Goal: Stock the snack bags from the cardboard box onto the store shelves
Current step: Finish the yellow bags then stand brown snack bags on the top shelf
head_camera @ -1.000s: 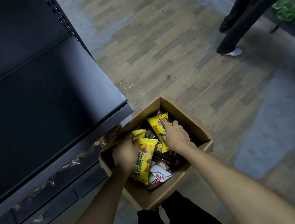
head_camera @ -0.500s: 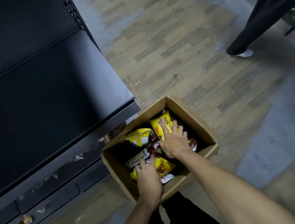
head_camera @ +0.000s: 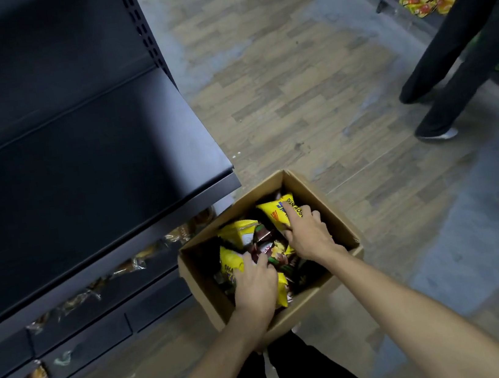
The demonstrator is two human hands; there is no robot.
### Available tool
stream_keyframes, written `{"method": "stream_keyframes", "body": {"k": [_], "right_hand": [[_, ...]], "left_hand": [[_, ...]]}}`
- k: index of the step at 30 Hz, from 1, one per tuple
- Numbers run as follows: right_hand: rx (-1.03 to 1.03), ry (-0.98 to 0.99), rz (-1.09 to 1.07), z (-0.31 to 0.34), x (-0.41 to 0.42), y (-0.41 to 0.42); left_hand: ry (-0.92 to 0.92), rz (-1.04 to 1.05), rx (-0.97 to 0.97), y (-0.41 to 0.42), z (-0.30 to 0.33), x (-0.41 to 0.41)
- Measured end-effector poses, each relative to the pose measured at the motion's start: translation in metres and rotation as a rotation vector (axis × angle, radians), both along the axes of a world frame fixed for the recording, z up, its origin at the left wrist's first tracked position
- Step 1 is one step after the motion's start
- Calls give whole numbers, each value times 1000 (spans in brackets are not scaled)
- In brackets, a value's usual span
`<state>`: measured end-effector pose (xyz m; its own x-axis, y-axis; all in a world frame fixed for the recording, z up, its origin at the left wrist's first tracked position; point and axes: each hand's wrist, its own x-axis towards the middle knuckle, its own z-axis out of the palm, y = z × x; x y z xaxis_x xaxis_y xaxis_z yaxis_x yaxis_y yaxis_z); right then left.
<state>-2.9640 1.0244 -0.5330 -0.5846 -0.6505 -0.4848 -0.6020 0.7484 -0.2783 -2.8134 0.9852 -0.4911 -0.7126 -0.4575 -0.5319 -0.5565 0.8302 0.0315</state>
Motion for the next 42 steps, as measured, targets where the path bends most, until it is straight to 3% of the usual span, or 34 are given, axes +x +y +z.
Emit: {"method": "stream_keyframes", "body": {"k": [3, 8, 11, 13, 16, 18, 20, 28, 33, 36, 42], "right_hand": [[-16, 15, 15, 8, -1, 9], [7, 45, 16, 12, 2, 19], [29, 31, 3, 11, 5, 22], [32, 38, 8, 9, 6, 23], [38, 54, 10, 8, 8, 22], [29, 62, 2, 8, 11, 21], [7, 78, -9, 6, 14, 20], [88, 73, -53, -30, 30, 5], [134, 53, -61, -46, 27, -2], [165, 10, -62, -42, 21, -5], [132, 260, 67, -37, 21, -6]], "left_hand": [[2, -145, -82, -4, 9, -9], [11, -325, 24, -24, -13, -4], [130, -271, 96, -28, -25, 12], [317, -64, 105, -24, -25, 22], [493, 494, 90, -13, -24, 25], [484, 881, 305, -12, -27, 21], [472, 1027, 484, -13, -39, 17], [441, 753, 313, -13, -67, 12], [287, 591, 200, -15, -81, 6], [258, 658, 129, -15, -75, -5], [195, 732, 108, -17, -66, -22]]}}
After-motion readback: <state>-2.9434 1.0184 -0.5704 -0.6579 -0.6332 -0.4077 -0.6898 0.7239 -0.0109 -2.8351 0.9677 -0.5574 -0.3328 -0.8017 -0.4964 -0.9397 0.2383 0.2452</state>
